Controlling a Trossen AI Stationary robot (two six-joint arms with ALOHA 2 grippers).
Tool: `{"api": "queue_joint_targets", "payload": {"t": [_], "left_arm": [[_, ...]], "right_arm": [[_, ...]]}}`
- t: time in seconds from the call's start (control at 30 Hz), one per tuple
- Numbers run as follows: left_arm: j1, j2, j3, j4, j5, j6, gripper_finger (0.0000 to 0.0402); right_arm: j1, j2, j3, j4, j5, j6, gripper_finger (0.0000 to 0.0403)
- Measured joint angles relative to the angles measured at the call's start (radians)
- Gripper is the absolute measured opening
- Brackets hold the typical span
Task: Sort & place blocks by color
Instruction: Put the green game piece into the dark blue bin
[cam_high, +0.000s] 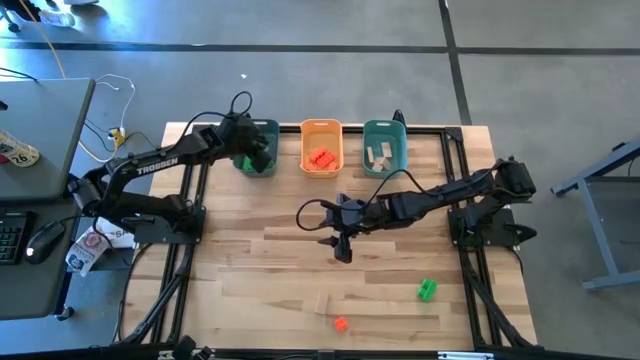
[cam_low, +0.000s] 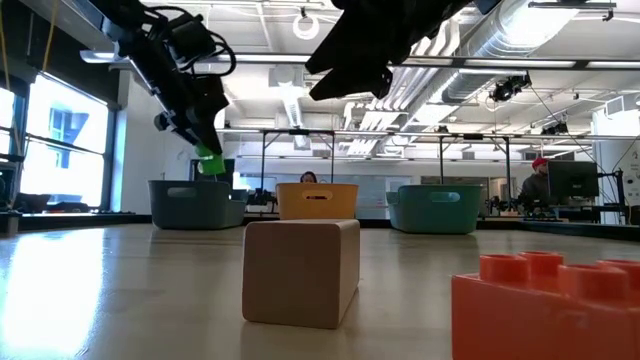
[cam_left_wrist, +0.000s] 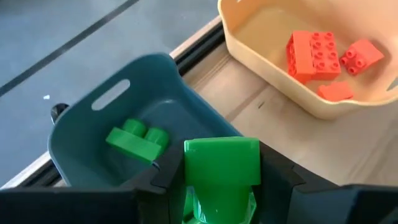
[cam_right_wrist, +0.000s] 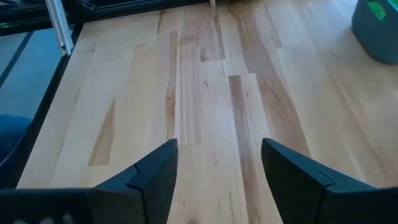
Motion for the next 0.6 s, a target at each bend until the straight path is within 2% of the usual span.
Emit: {"api": "queue_joint_targets", "payload": {"t": [0.23, 0.4, 0.6], "left_arm": [[0.0, 0.062, 0.0, -0.02, 0.016, -0.014, 0.0123], [0.0, 0.153, 0.0, 0.011, 0.018, 0.012, 0.0123], [0.0, 0.195, 0.0, 0.051, 0.014, 0.012, 0.0123]], "right_arm": [[0.04, 0.0, 0.0, 0.0, 0.0, 0.016, 0.0216], [0.068, 0.0, 0.0, 0.0, 0.0, 0.026, 0.0216], [0.097, 0.0, 0.0, 0.0, 0.0, 0.025, 0.0216]]}}
